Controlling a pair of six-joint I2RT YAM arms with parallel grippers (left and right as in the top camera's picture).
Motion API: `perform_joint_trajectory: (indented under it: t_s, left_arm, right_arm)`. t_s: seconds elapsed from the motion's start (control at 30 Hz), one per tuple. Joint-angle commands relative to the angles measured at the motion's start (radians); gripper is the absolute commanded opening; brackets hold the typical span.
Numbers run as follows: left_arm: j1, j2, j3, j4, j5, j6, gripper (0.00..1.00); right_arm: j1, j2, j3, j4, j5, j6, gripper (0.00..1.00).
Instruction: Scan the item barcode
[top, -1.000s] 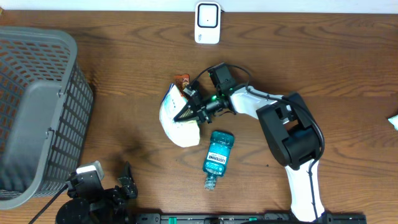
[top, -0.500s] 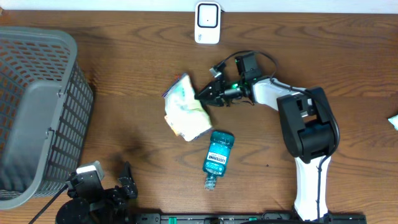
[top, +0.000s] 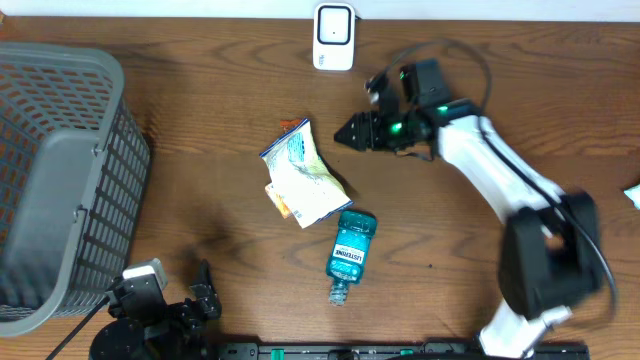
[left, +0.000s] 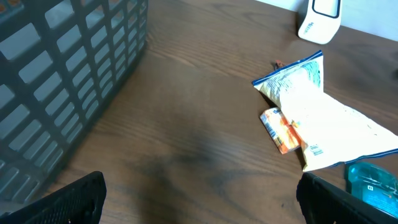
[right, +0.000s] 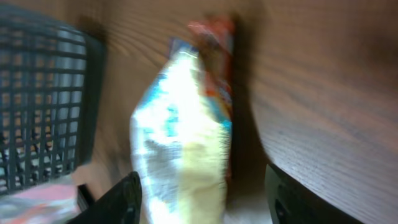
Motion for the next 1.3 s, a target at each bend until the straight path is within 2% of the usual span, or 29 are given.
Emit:
perform_joint_trajectory:
  t_s: [0.0, 0.07, 0.13, 0.47, 0.77, 1.0, 1.03, 1.07, 1.1, 1.13, 1.27]
  left_arm:
    - [0.005, -0.002, -0.002, 0.001, 0.009, -0.006, 0.98]
    - [0.005, -0.002, -0.002, 0.001, 0.009, -0.006, 0.98]
    - [0.005, -0.002, -0.002, 0.001, 0.009, -0.006, 0.98]
    - [0.005, -0.002, -0.002, 0.001, 0.009, -0.006, 0.98]
    - [0.005, -0.002, -0.002, 0.001, 0.009, -0.006, 0.98]
    - [0.005, -0.002, -0.002, 0.001, 0.009, -0.006, 0.98]
    - [0.005, -0.002, -0.002, 0.001, 0.009, -0.006, 0.98]
    - [0.005, -0.002, -0.002, 0.001, 0.009, -0.006, 0.98]
    - [0.005, -0.002, -0.002, 0.001, 0.009, -0.006, 0.98]
    - [0.005, -0.002, -0.002, 0.001, 0.009, -0.006, 0.98]
    - [0.005, -0.002, -0.002, 0.001, 0.009, -0.006, 0.98]
  right_arm:
    - [0.069, -0.089, 0.016, -0.062, 0.088, -0.141, 0.40]
    - [0.118, -0.086, 0.016, -0.093, 0.112, -0.160, 0.17]
    - [0.176, -0.073, 0.016, -0.120, 0.178, -0.163, 0.01]
    - [0.415, -0.007, 0.014, -0.175, 0.506, -0.192, 0.01]
    - [0.434, 0.192, 0.015, -0.156, 0.556, -0.184, 0.01]
    - [0.432, 0.133, 0.080, -0.219, 0.568, -0.168, 0.01]
    - [0.431, 0.113, 0.103, -0.243, 0.569, -0.169, 0.03]
    - [0.430, 0.094, 0.119, -0.258, 0.568, -0.169, 0.10]
    - [0.429, 0.075, 0.134, -0.270, 0.569, -0.170, 0.23]
    - [0.426, 0.051, 0.147, -0.277, 0.570, -0.171, 0.31]
    - [0.384, -0.019, 0.152, -0.269, 0.568, -0.169, 0.55]
